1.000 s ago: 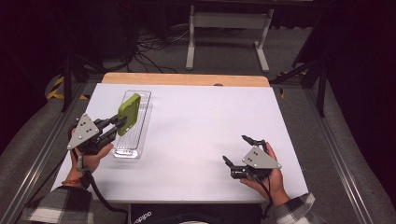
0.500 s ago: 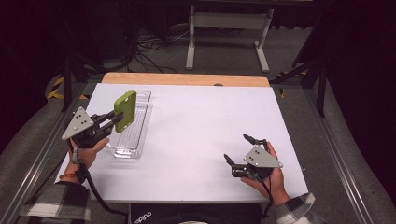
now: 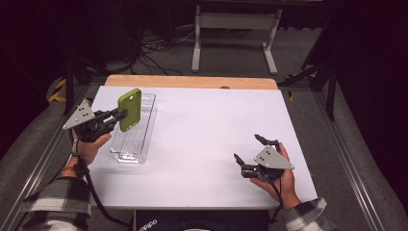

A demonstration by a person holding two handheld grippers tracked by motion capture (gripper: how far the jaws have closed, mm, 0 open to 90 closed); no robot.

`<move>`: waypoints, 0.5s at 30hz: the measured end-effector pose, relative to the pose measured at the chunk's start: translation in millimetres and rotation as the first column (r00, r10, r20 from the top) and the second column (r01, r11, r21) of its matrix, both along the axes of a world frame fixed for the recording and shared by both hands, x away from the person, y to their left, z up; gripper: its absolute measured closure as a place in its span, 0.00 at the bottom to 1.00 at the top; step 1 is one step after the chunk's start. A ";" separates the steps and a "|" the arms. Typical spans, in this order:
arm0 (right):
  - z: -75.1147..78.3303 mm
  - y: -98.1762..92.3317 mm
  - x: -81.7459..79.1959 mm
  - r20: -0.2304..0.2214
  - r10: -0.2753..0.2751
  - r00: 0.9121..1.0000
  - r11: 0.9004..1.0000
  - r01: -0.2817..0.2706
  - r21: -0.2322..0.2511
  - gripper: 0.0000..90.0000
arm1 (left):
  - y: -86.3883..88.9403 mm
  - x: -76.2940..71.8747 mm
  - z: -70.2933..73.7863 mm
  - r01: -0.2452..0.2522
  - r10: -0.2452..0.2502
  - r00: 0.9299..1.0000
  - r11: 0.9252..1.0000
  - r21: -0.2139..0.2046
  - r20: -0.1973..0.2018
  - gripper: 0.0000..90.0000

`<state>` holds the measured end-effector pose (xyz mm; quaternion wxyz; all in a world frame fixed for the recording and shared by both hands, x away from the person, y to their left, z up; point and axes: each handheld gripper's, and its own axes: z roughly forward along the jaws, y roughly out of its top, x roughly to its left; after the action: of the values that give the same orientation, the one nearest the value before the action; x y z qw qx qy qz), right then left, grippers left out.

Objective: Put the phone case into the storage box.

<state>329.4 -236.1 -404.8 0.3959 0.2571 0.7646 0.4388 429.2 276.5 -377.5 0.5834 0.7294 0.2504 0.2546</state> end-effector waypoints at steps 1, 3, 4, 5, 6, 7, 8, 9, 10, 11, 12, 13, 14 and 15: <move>-0.2 0.6 0.1 0.001 0.001 1.000 1.000 -0.001 -0.004 0.13 | -0.7 2.5 -0.1 0.009 -0.008 1.000 1.000 0.004 -0.008 0.88; -1.1 1.9 0.0 -0.002 0.004 1.000 1.000 -0.004 -0.006 0.13 | -3.4 7.4 -0.5 0.008 -0.008 1.000 1.000 0.012 -0.006 0.88; -1.5 2.5 0.0 -0.005 0.006 1.000 1.000 -0.006 -0.009 0.13 | -4.8 9.9 -0.7 0.010 -0.010 1.000 1.000 0.013 -0.007 0.88; -2.2 3.3 0.0 -0.005 0.007 1.000 1.000 -0.007 -0.015 0.13 | -5.6 12.4 -0.6 0.013 -0.012 1.000 1.000 0.022 -0.009 0.88; -2.9 4.2 0.0 -0.007 0.008 1.000 1.000 -0.008 -0.015 0.13 | -6.9 14.4 -1.0 0.012 -0.012 1.000 1.000 0.020 -0.013 0.88; -3.3 4.9 0.0 -0.009 0.011 1.000 1.000 -0.011 -0.015 0.13 | -8.5 19.0 -1.0 0.015 -0.015 1.000 1.000 0.027 -0.019 0.88; -4.2 6.5 -0.1 -0.011 0.016 1.000 1.000 -0.016 -0.020 0.13 | -9.1 21.7 -0.9 0.018 -0.017 1.000 0.999 0.029 -0.020 0.88; -4.8 7.4 -0.2 -0.014 0.018 1.000 1.000 -0.019 -0.022 0.13 | -9.8 24.3 -1.0 0.019 -0.018 1.000 0.999 0.030 -0.020 0.88; -5.5 8.2 0.0 -0.017 0.019 1.000 1.000 -0.020 -0.024 0.13 | -10.4 26.3 -1.4 0.020 -0.019 1.000 0.999 0.026 -0.020 0.88; -5.9 8.7 0.1 -0.020 0.021 1.000 0.999 -0.022 -0.026 0.13 | -10.4 29.0 -1.3 0.024 -0.024 0.999 0.999 0.031 -0.027 0.88; -6.5 9.4 0.5 -0.021 0.023 1.000 0.999 -0.023 -0.028 0.13 | -10.6 32.1 -1.4 0.027 -0.026 0.999 0.999 0.036 -0.031 0.88; -7.0 10.1 0.7 -0.024 0.024 0.999 0.999 -0.025 -0.029 0.13 | -11.2 35.5 -2.0 0.029 -0.028 0.999 0.999 0.031 -0.036 0.88; -7.6 10.7 1.1 -0.028 0.027 0.999 0.999 -0.027 -0.030 0.13 | -10.7 37.6 -1.8 0.034 -0.032 0.998 0.999 0.037 -0.045 0.88; -8.0 11.0 1.3 -0.029 0.027 0.999 0.999 -0.028 -0.032 0.13 | -11.0 40.0 -2.2 0.035 -0.033 0.998 0.999 0.038 -0.049 0.88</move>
<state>330.7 -225.1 -412.8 0.3828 0.2464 0.7808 0.4280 469.2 265.4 -379.7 0.5673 0.7507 0.2469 0.2317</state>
